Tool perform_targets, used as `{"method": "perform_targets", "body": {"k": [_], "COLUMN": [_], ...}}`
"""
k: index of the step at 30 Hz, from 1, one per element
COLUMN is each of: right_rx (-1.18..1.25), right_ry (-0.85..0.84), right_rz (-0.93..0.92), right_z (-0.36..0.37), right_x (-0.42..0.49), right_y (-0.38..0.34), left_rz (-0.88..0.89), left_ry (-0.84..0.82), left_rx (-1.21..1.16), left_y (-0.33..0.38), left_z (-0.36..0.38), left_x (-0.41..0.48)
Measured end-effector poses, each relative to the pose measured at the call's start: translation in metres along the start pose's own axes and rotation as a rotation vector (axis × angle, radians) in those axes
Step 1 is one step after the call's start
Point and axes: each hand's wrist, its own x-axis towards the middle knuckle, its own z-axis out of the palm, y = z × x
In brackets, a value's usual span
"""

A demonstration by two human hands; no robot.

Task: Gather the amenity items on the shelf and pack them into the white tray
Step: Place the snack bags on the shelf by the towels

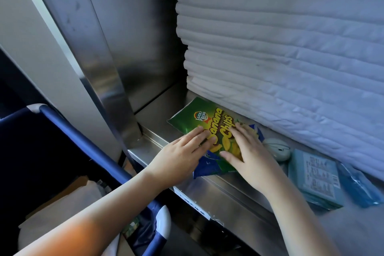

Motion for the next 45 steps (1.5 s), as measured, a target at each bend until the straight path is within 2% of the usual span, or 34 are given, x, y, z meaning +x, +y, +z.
{"method": "perform_targets", "body": {"k": [5, 9, 14, 27, 34, 40, 45], "right_rx": [-0.073, 0.017, 0.062, 0.002, 0.025, -0.127, -0.038], "right_ry": [-0.017, 0.081, 0.118, 0.152, 0.132, 0.053, 0.084], "right_rz": [-0.028, 0.025, 0.125, 0.23, 0.098, 0.068, 0.038], "right_z": [0.001, -0.01, -0.018, -0.014, -0.009, -0.002, -0.006], "right_x": [0.001, -0.004, -0.012, -0.008, -0.011, -0.004, -0.005], "right_y": [0.001, 0.007, 0.024, 0.034, 0.022, 0.017, 0.012], "left_rz": [-0.055, -0.078, -0.107, -0.282, -0.38, -0.397, -0.413], "left_ry": [-0.081, -0.065, -0.296, -0.259, -0.292, -0.32, -0.302], "left_rx": [-0.036, -0.058, -0.172, -0.175, -0.167, -0.113, -0.078], "left_y": [0.004, 0.009, 0.02, -0.005, -0.018, 0.008, 0.017], "left_z": [0.001, 0.0, 0.018, 0.031, 0.027, 0.027, 0.023], "left_x": [-0.003, 0.003, 0.013, 0.0, -0.003, 0.003, 0.012]}}
